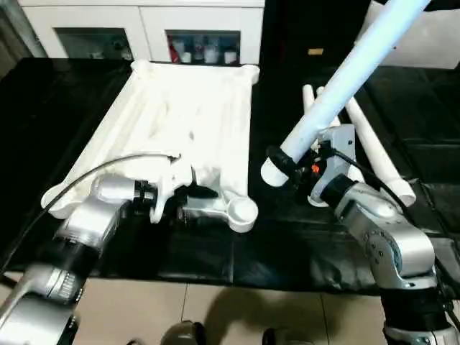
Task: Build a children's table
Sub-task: Rotate table base
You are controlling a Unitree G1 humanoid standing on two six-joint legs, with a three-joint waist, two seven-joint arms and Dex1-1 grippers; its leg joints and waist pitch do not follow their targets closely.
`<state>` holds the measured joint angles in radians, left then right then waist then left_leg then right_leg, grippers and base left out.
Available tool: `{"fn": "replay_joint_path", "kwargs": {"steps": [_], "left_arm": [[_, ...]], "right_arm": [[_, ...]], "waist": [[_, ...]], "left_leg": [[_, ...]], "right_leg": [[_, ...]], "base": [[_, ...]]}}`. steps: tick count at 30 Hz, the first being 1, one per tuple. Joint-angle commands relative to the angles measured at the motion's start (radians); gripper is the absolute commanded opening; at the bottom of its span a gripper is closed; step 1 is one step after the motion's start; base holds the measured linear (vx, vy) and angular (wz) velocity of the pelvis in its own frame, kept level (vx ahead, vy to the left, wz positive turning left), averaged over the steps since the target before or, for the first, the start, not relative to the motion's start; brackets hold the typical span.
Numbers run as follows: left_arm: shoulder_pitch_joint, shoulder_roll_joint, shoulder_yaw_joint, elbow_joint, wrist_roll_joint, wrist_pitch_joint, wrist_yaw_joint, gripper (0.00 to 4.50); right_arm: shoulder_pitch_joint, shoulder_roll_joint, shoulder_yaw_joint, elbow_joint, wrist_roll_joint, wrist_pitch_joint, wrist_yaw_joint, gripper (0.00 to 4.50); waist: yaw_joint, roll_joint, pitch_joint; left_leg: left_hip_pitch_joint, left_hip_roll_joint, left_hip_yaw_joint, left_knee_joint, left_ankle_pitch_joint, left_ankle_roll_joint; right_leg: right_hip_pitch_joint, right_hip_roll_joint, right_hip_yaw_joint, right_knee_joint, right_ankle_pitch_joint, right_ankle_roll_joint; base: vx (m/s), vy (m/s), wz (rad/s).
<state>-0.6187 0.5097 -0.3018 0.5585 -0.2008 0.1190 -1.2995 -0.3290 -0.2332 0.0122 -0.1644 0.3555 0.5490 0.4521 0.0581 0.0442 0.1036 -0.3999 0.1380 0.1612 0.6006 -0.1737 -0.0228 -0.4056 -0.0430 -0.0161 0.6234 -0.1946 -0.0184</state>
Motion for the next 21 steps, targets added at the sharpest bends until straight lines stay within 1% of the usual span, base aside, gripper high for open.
{"fn": "replay_joint_path", "kwargs": {"steps": [1,2,3,4,6,7,8,9,11,12,13,14,15,17,19,21], "left_arm": [[-0.002,0.015,-0.019,0.014,0.025,-0.006,-0.030,2.89],[-0.001,0.016,-0.021,0.019,0.029,-0.007,-0.032,2.78],[-0.001,0.016,-0.022,0.025,0.036,-0.014,-0.031,2.53],[-0.001,0.016,-0.022,0.025,0.036,-0.014,-0.031,2.50],[-0.004,0.011,-0.018,0.044,0.044,-0.033,-0.025,2.42],[-0.008,0.008,-0.016,0.057,0.046,-0.040,-0.027,2.42],[-0.014,0.004,-0.009,0.078,0.048,-0.055,-0.025,2.25],[-0.015,0.004,-0.008,0.081,0.048,-0.055,-0.025,2.04],[-0.018,0.002,-0.004,0.091,0.051,-0.062,-0.027,2.02],[-0.019,0.003,-0.004,0.094,0.053,-0.065,-0.029,1.91],[-0.022,0.006,-0.008,0.101,0.069,-0.076,-0.028,1.91],[-0.023,0.008,-0.009,0.105,0.077,-0.084,-0.026,1.62],[-0.023,0.007,-0.008,0.109,0.078,-0.088,-0.027,1.56],[-0.027,0.003,-0.002,0.118,0.074,-0.092,-0.030,1.50],[-0.028,0.003,0.000,0.120,0.073,-0.093,-0.031,1.22],[-0.029,-0.003,0.015,0.127,0.060,-0.094,-0.037,1.16]], "right_arm": [[0.013,-0.022,0.024,-0.057,0.023,0.032,0.039,1.90],[0.016,-0.030,0.031,-0.065,0.026,0.036,0.052,1.90],[0.018,-0.036,0.037,-0.070,0.027,0.038,0.062,1.90],[0.018,-0.036,0.037,-0.070,0.027,0.038,0.062,1.90],[0.019,-0.040,0.039,-0.071,0.028,0.038,0.067,1.90],[0.019,-0.040,0.040,-0.072,0.028,0.038,0.068,1.90],[0.019,-0.042,0.042,-0.071,0.027,0.036,0.070,1.90],[0.019,-0.042,0.042,-0.071,0.027,0.036,0.071,1.90],[0.021,-0.045,0.045,-0.071,0.024,0.034,0.074,1.90],[0.021,-0.047,0.047,-0.073,0.025,0.036,0.075,1.90],[0.021,-0.051,0.051,-0.074,0.022,0.036,0.080,1.90],[0.021,-0.053,0.053,-0.074,0.021,0.036,0.083,1.90],[0.021,-0.053,0.054,-0.073,0.021,0.035,0.083,1.90],[0.020,-0.055,0.058,-0.071,0.020,0.033,0.083,1.90],[0.020,-0.055,0.059,-0.070,0.020,0.032,0.083,1.90],[0.022,-0.056,0.068,-0.064,0.011,0.023,0.086,1.90]], "waist": [[0.001,0.013,-0.077],[0.002,0.012,-0.077],[0.001,0.013,-0.078],[0.001,0.012,-0.077],[0.002,0.012,-0.074],[0.002,0.011,-0.073],[0.001,0.009,-0.074],[0.001,0.010,-0.074],[0.002,0.010,-0.076],[0.002,0.010,-0.076],[0.003,0.009,-0.077],[0.003,0.009,-0.077],[0.003,0.009,-0.077],[0.003,0.009,-0.077],[0.004,0.009,-0.075],[0.005,0.011,-0.075]], "left_leg": [[0.031,0.081,-0.028,-0.076,-0.198,-0.011],[0.031,0.081,-0.028,-0.076,-0.192,-0.006],[0.032,0.081,-0.027,-0.075,-0.190,0.000],[0.031,0.081,-0.027,-0.075,-0.192,0.002],[0.031,0.082,-0.027,-0.075,-0.214,-0.004],[0.033,0.083,-0.028,-0.077,-0.222,-0.008],[0.034,0.083,-0.028,-0.077,-0.227,-0.011],[0.034,0.083,-0.028,-0.078,-0.227,-0.012],[0.033,0.084,-0.028,-0.078,-0.221,-0.013],[0.033,0.084,-0.027,-0.077,-0.216,-0.011],[0.032,0.084,-0.028,-0.076,-0.209,-0.009],[0.031,0.083,-0.027,-0.076,-0.199,-0.004],[0.031,0.083,-0.028,-0.076,-0.195,-0.001],[0.031,0.083,-0.027,-0.076,-0.200,-0.001],[0.032,0.083,-0.026,-0.075,-0.209,-0.003],[0.032,0.084,-0.028,-0.077,-0.222,-0.010]], "right_leg": [[0.051,-0.101,0.047,-0.069,-0.090,-0.247],[0.052,-0.101,0.046,-0.068,-0.075,-0.248],[0.051,-0.102,0.047,-0.068,-0.067,-0.253],[0.051,-0.103,0.046,-0.069,-0.073,-0.257],[0.050,-0.106,0.048,-0.074,-0.123,-0.257],[0.048,-0.105,0.047,-0.074,-0.145,-0.254],[0.047,-0.103,0.047,-0.075,-0.153,-0.250],[0.047,-0.103,0.048,-0.075,-0.153,-0.251],[0.048,-0.105,0.048,-0.073,-0.136,-0.253],[0.048,-0.105,0.048,-0.072,-0.124,-0.256],[0.049,-0.106,0.048,-0.071,-0.116,-0.257],[0.050,-0.105,0.048,-0.071,-0.105,-0.257],[0.050,-0.105,0.047,-0.071,-0.100,-0.257],[0.050,-0.106,0.047,-0.071,-0.108,-0.259],[0.048,-0.107,0.048,-0.074,-0.132,-0.258],[0.048,-0.107,0.048,-0.075,-0.157,-0.254]], "base": [[0.000,0.000,0.00],[0.000,0.000,0.00],[0.000,0.000,0.00],[0.000,0.000,0.00],[0.000,0.000,0.00],[0.000,0.000,0.00],[0.000,0.000,0.00],[0.000,0.000,0.00],[0.000,0.000,0.00],[0.000,0.000,0.00],[0.000,0.000,0.00],[0.000,0.000,0.00],[0.000,0.000,0.00],[0.000,0.000,0.00],[0.000,0.000,0.00],[0.000,0.000,0.00]]}}
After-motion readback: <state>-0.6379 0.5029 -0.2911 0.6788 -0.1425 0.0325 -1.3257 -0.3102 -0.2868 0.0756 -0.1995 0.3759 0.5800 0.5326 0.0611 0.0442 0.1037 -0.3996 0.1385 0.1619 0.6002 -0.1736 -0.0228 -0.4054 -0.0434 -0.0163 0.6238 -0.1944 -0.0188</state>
